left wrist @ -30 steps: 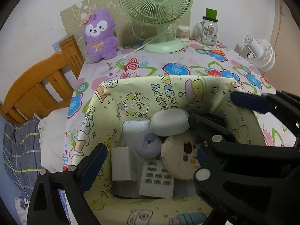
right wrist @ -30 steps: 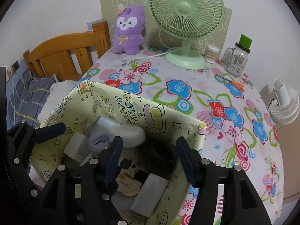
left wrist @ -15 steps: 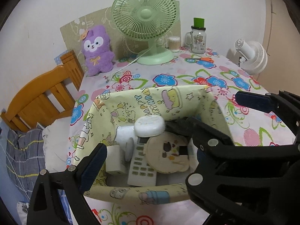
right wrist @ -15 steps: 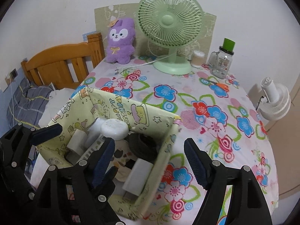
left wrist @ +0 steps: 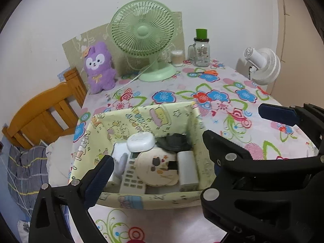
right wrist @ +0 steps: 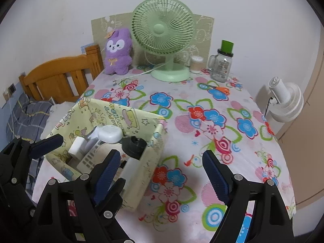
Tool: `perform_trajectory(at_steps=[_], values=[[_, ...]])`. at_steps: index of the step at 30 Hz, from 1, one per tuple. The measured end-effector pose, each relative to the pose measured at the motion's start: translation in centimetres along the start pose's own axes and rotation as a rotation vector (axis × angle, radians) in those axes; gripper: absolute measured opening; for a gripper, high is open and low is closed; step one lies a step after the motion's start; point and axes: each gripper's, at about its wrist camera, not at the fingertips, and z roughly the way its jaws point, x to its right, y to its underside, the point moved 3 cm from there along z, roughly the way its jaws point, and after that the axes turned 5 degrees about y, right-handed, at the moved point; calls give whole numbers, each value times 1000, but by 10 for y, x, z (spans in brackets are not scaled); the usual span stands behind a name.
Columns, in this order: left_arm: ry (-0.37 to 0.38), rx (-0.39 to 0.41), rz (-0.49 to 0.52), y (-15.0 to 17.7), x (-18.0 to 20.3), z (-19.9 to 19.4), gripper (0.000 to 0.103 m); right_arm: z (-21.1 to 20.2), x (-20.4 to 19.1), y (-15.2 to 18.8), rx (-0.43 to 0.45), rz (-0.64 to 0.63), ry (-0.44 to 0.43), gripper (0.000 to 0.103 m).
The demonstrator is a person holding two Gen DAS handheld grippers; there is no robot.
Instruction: Organize rigid objects
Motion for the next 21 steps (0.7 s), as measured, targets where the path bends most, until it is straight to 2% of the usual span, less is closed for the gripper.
perform_trajectory(at_steps=[21], values=[[22, 46, 7, -4, 46, -22, 103, -47, 66, 25, 59, 68, 93, 95]])
